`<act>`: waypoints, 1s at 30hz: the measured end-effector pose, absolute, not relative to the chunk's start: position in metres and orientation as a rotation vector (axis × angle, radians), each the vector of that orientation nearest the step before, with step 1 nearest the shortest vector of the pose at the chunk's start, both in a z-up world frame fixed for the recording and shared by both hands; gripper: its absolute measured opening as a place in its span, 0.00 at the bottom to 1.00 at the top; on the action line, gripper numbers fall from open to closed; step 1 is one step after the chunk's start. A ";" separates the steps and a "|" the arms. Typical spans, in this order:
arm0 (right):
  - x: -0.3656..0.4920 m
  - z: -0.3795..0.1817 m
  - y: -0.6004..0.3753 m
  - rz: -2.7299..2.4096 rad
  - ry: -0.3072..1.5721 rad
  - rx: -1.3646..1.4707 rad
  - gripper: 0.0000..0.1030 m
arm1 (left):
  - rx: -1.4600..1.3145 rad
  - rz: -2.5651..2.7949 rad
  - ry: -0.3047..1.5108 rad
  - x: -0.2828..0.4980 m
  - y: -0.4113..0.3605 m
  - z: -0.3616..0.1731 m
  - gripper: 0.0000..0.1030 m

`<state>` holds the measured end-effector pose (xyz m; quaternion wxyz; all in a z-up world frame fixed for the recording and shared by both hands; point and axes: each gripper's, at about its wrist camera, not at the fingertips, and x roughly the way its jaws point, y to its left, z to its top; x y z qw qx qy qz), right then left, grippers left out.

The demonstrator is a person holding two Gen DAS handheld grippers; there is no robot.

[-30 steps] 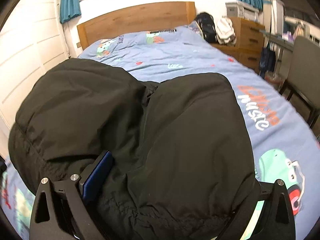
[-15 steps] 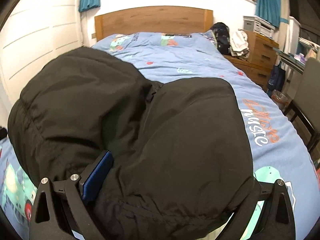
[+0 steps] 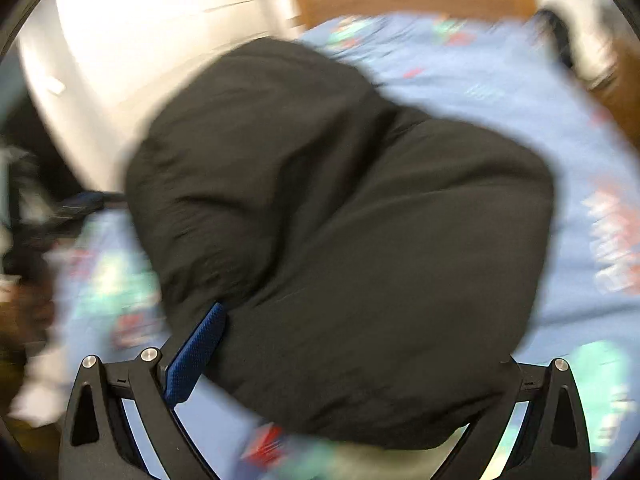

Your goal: Fold large clothes

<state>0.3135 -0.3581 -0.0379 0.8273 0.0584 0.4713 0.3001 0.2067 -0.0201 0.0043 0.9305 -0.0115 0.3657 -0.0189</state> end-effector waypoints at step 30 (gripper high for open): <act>0.311 -0.082 -0.462 0.356 0.844 1.141 0.96 | 0.017 0.131 0.867 0.176 0.031 -0.116 0.74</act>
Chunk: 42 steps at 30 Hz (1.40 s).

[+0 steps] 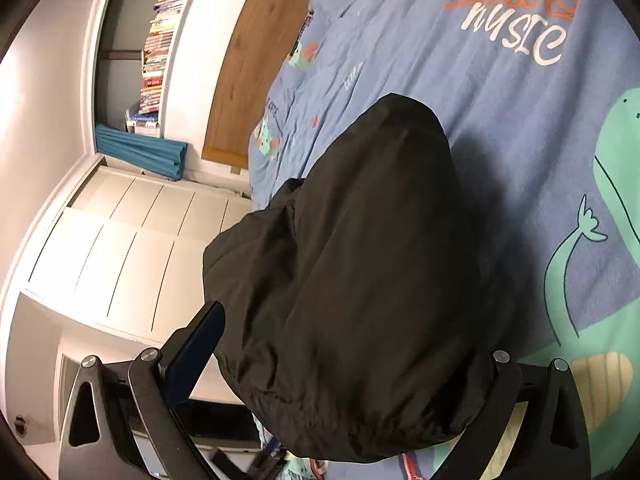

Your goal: Fold large clothes

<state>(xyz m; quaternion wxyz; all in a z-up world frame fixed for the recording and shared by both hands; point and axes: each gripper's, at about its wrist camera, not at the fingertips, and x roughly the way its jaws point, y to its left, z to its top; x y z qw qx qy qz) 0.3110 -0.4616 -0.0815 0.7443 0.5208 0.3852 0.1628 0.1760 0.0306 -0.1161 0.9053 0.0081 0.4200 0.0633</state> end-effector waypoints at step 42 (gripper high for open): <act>0.346 -0.064 -0.402 0.553 1.011 0.792 0.96 | -0.053 0.116 0.824 0.199 0.056 -0.163 0.89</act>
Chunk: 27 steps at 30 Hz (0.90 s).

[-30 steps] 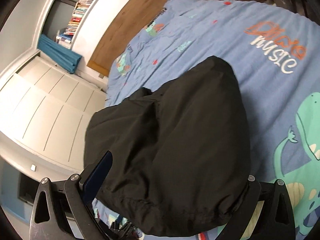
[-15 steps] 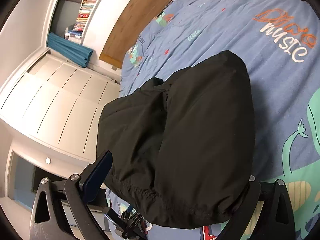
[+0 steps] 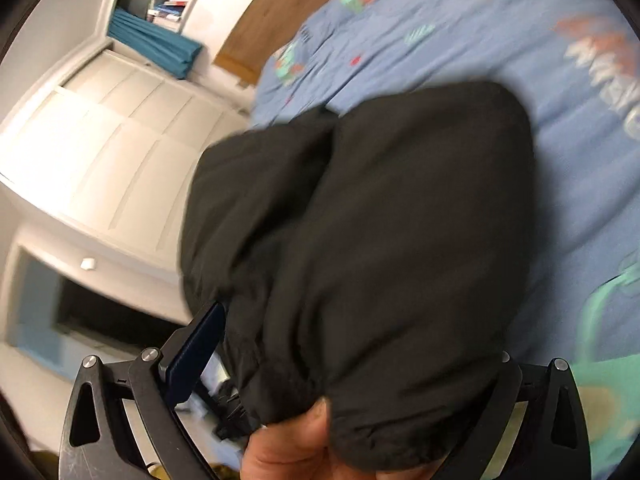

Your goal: Fold large clothes

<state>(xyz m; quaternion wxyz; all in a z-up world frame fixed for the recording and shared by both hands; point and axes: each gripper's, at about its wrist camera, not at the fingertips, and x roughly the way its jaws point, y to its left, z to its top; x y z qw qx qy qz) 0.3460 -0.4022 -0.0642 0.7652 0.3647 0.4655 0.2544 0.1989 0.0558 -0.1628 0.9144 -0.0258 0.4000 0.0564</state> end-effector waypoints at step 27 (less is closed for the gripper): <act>0.294 -0.060 -0.472 0.450 0.890 1.048 0.99 | -0.053 0.116 0.825 0.199 0.056 -0.164 0.89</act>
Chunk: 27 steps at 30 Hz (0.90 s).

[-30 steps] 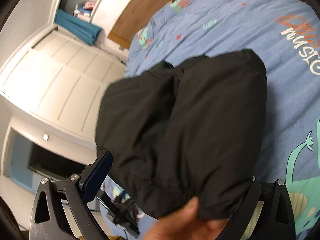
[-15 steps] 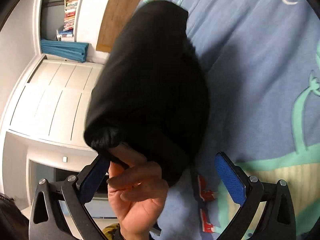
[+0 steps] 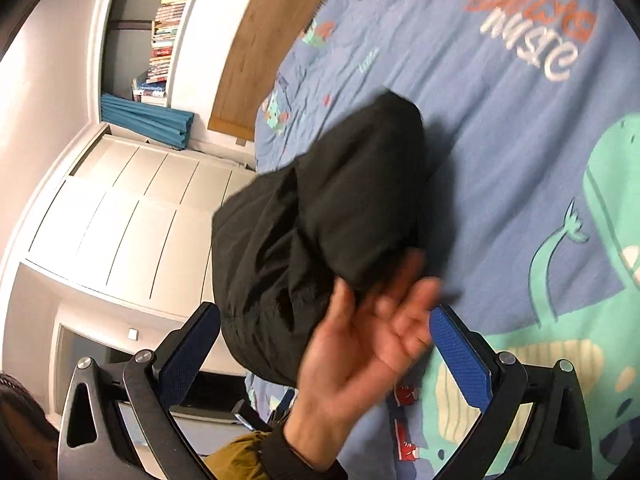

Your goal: Fold large clothes

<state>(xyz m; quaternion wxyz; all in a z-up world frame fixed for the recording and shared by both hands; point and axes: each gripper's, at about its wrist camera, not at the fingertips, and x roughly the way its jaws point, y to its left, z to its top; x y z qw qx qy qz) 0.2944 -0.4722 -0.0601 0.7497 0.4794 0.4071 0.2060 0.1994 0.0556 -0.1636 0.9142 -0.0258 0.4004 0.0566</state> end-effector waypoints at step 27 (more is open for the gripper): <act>0.239 -0.017 -0.377 0.426 0.906 0.884 0.99 | -0.054 0.117 0.824 0.199 0.056 -0.165 0.89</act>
